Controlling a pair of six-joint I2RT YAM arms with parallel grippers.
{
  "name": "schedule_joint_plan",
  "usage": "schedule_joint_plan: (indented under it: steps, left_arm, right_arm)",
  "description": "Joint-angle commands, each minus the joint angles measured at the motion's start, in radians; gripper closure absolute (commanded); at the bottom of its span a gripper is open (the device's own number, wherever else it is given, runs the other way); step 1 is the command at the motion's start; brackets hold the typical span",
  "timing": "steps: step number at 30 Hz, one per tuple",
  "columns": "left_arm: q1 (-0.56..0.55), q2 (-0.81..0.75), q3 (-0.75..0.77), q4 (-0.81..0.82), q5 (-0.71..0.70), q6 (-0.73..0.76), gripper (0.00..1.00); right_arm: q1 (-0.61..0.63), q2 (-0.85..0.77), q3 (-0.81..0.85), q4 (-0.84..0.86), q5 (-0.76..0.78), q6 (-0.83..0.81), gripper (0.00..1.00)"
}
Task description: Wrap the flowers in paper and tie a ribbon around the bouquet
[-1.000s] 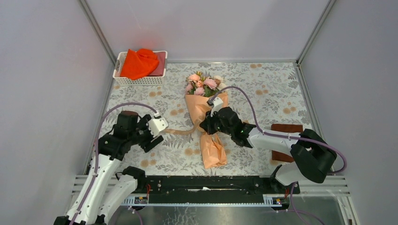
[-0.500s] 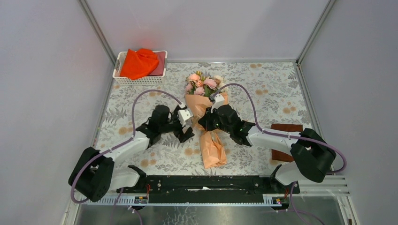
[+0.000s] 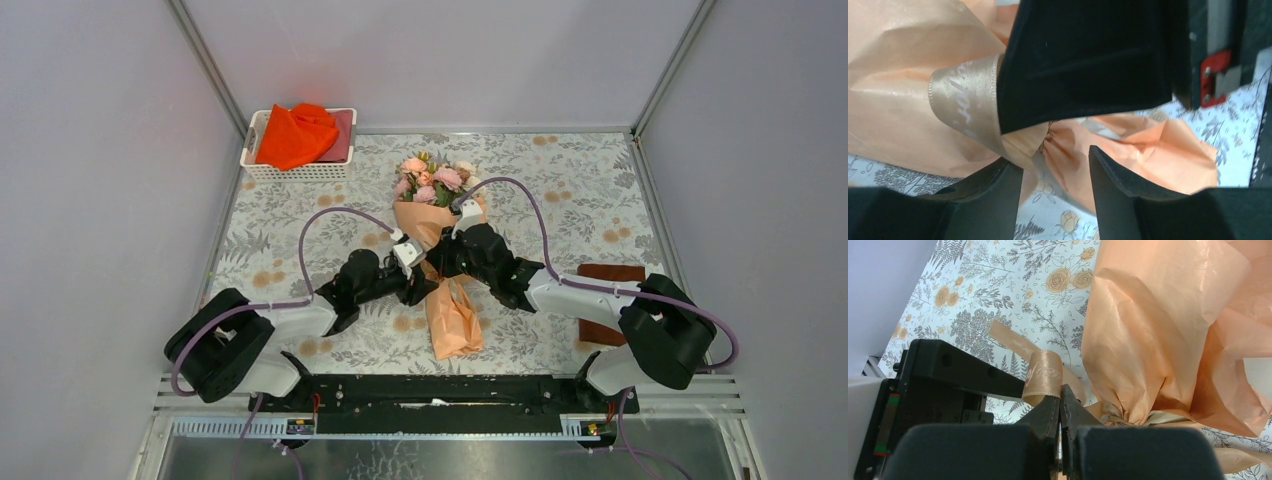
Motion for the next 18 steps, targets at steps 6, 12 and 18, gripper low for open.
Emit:
schedule_joint_plan:
  steps: [6, 12, 18]
  left_arm:
    - [-0.05, 0.074, 0.011, 0.22, -0.274, -0.173, 0.43]
    - [-0.049, 0.123, 0.037, 0.242, -0.31, -0.186, 0.47]
    - [-0.049, 0.157, 0.061, 0.267, -0.299, -0.201, 0.67]
  right_arm:
    - [0.001, -0.023, 0.005, 0.061, 0.032, 0.034, 1.0]
    - [0.001, -0.022, 0.012, 0.062, 0.014, 0.031, 1.0]
    - [-0.001, -0.021, 0.011, 0.042, 0.012, 0.024, 1.0]
